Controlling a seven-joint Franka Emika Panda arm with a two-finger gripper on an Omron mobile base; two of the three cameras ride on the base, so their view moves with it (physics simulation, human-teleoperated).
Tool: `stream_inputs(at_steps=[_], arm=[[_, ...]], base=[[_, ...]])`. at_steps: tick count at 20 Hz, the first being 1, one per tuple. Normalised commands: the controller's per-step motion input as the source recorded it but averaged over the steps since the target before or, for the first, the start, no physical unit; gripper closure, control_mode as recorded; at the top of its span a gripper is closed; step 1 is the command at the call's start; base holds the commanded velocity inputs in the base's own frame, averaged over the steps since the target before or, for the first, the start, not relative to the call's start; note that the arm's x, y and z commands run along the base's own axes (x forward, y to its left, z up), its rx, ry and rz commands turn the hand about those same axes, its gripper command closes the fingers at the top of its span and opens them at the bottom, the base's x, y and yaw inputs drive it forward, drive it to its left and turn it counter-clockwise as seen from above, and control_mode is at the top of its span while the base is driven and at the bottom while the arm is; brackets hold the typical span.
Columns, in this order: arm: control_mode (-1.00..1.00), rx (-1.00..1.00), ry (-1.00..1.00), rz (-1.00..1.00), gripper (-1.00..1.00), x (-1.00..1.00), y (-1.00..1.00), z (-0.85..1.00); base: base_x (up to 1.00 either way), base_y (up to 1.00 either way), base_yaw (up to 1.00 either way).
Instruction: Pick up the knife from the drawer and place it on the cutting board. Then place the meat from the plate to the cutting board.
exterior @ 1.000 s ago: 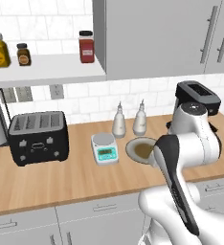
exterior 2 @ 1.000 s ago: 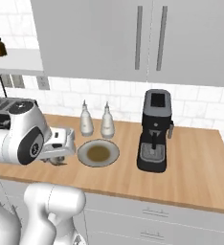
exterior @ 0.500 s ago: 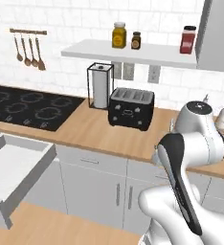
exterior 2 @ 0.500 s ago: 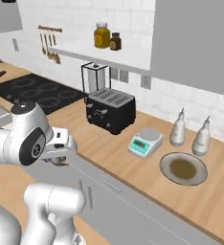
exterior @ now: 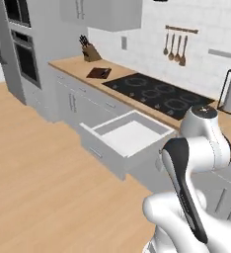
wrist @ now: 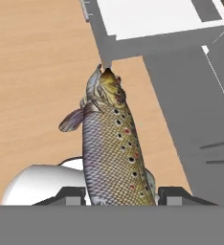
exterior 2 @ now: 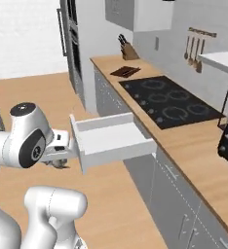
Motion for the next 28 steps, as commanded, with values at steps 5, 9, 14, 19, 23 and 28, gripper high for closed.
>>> stream_inputs(at_steps=[5, 9, 14, 19, 23, 28], arm=[[1.00, 0.00, 0.00, 0.00, 1.00, 0.00, 0.00, 0.00], [1.00, 0.00, 0.00, 0.00, 1.00, 0.00, 0.00, 0.00], [1.00, 0.00, 0.00, 0.00, 1.00, 0.00, 0.00, 0.00], [1.00, 0.00, 0.00, 0.00, 1.00, 0.00, 0.00, 0.00], [1.00, 0.00, 0.00, 0.00, 1.00, 0.00, 0.00, 0.00], [1.00, 0.00, 0.00, 0.00, 1.00, 0.00, 0.00, 0.00]], base=[[0.13, 0.85, 0.81], [0.91, 0.57, 0.42], [1.00, 0.35, 0.21], [1.00, 0.19, 0.07], [1.00, 0.05, 0.06], [1.00, 0.00, -0.07]])
